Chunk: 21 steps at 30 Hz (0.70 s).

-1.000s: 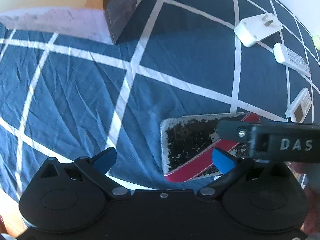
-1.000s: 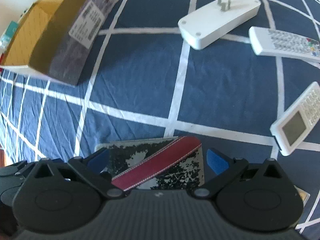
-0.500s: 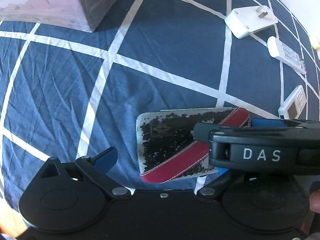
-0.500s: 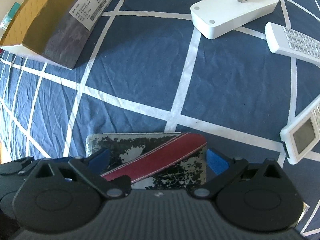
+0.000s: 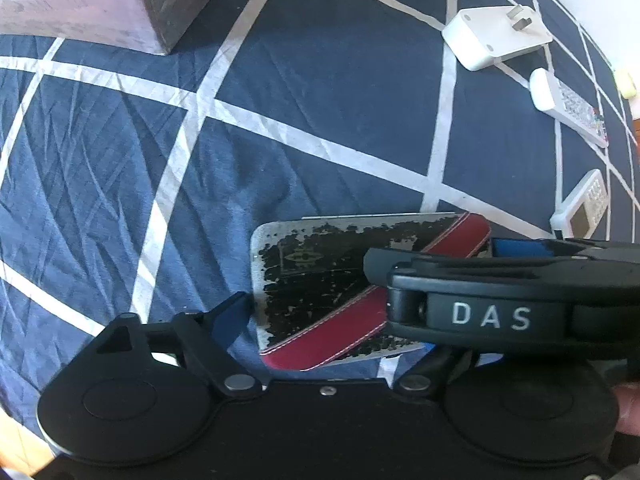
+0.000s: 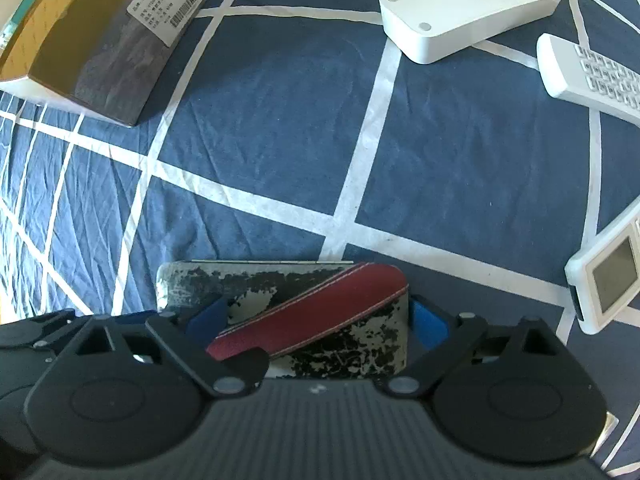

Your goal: Organize objects

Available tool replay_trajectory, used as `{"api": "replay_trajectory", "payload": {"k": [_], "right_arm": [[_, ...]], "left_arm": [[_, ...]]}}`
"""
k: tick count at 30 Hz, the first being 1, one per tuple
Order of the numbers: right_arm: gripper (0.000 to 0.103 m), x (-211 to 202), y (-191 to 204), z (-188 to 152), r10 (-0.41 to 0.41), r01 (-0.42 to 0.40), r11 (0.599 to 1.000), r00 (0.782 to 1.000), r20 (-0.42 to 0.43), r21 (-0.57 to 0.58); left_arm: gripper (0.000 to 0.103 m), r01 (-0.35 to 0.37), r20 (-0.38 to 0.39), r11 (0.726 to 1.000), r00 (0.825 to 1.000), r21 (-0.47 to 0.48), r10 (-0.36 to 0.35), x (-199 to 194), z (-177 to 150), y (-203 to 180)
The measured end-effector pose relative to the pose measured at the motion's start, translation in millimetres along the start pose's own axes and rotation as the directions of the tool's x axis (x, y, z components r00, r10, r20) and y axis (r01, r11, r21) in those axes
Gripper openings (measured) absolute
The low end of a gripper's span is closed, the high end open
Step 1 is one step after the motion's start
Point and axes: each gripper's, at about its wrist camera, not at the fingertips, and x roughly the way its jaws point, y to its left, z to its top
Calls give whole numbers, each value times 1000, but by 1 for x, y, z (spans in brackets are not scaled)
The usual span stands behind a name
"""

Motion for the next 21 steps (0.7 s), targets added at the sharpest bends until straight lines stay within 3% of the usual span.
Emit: {"api": "replay_trajectory", "payload": {"k": [7, 21], "right_arm": [[87, -2, 1, -2, -15, 15, 1000, 1000, 9, -4], [87, -18, -1, -6, -4, 3, 999, 999, 46, 37]], "left_arm": [[82, -13, 3, 1000, 1000, -7, 13, 0, 0, -2], [81, -66, 39, 997, 997, 45, 64, -17, 4, -10]]}}
